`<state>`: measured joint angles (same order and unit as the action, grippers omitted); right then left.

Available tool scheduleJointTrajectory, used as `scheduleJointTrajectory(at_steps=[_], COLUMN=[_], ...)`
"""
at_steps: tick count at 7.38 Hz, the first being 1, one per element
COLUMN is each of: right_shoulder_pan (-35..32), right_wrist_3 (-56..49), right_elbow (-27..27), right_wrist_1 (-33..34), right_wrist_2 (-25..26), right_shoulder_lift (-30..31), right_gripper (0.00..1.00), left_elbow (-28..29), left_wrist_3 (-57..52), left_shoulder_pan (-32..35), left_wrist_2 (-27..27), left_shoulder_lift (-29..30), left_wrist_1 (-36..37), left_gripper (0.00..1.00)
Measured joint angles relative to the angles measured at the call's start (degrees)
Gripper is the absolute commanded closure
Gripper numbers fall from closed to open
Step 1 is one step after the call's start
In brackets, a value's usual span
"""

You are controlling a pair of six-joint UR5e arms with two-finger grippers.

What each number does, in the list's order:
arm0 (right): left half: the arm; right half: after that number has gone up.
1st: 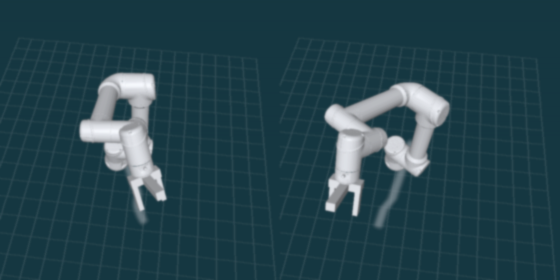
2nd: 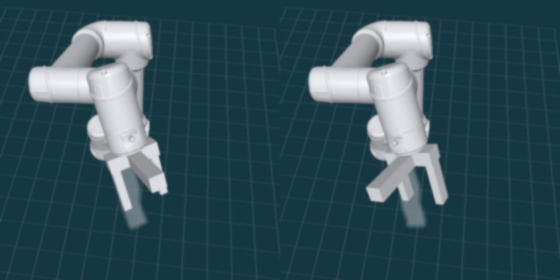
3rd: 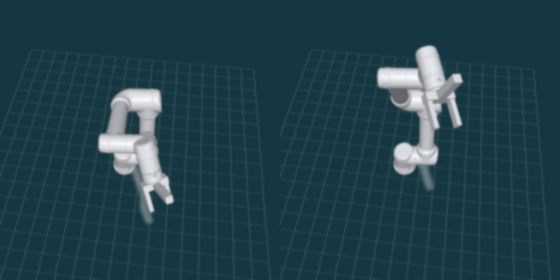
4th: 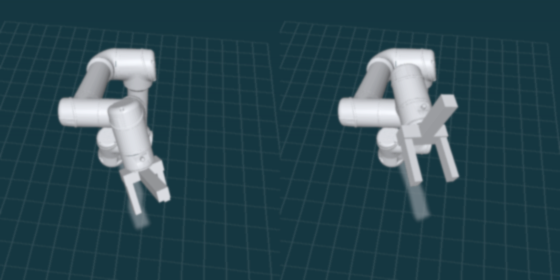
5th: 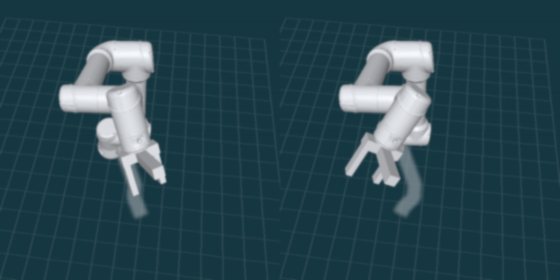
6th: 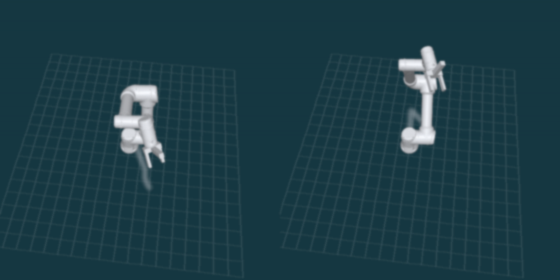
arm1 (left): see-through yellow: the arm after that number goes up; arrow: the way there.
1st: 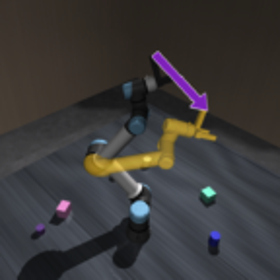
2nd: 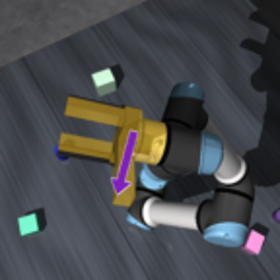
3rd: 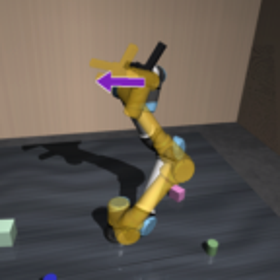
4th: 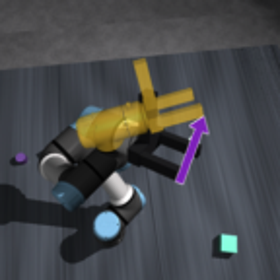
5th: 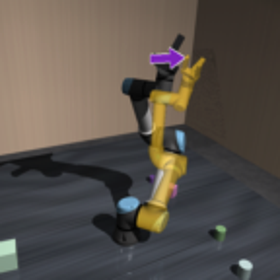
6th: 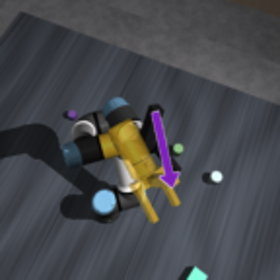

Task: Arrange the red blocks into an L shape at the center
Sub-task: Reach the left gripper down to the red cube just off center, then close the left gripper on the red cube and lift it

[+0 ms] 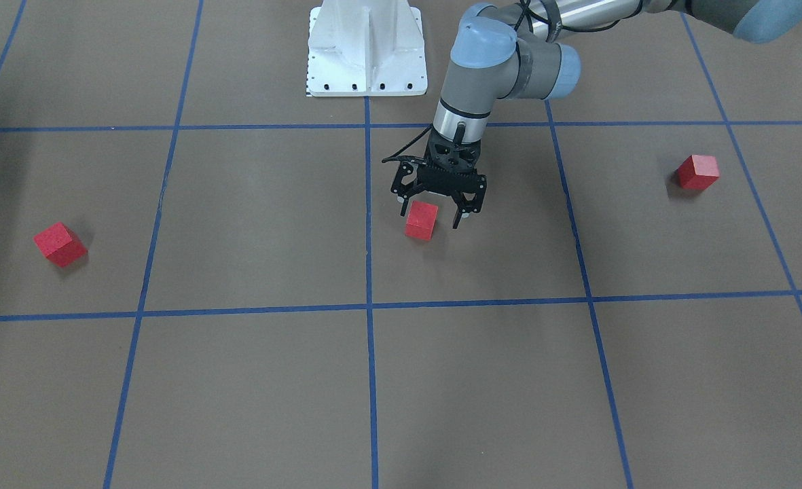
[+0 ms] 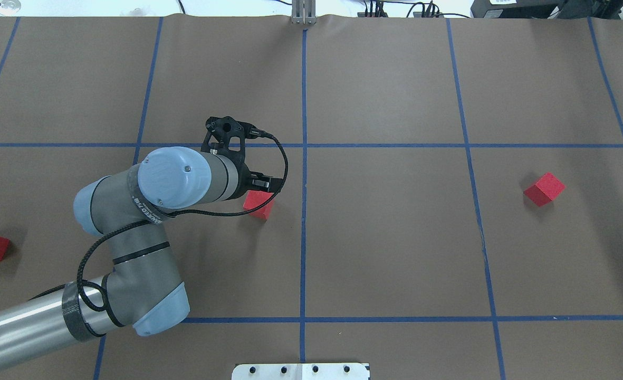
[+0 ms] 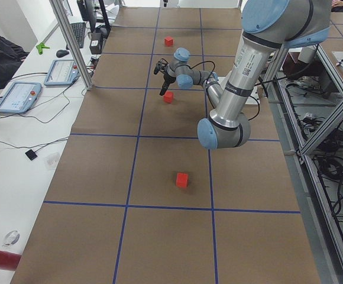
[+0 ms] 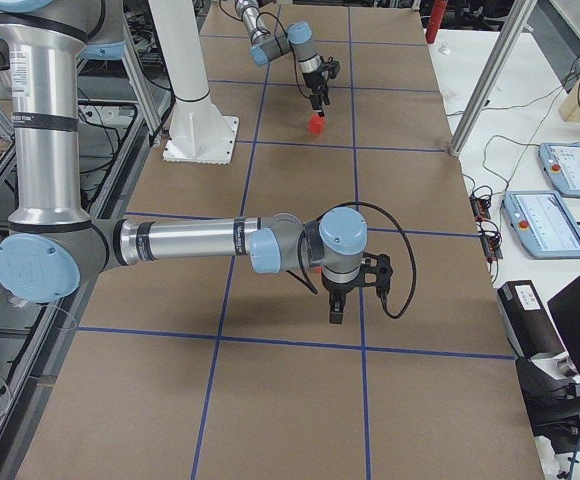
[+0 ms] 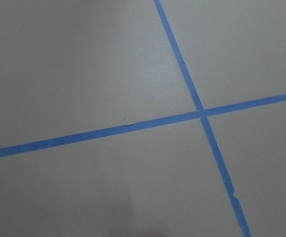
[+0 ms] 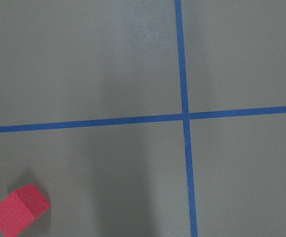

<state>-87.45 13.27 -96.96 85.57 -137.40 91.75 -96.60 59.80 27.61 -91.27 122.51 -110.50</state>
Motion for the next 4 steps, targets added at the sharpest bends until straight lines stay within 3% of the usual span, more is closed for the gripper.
scheduleJointTrajectory(at_steps=[4], right_shoulder_pan=[0.00], right_wrist_3=[0.08], right_elbow=[0.04], right_wrist_1=[0.03], right_wrist_2=[0.02], right_shoulder_lift=[0.19], right_gripper=[0.01], left_elbow=[2.48], left_wrist_3=[0.29], left_shoulder_pan=[-1.69], left_wrist_2=[0.04], left_shoulder_lift=[0.61], left_wrist_1=[-0.15], left_gripper=[0.00])
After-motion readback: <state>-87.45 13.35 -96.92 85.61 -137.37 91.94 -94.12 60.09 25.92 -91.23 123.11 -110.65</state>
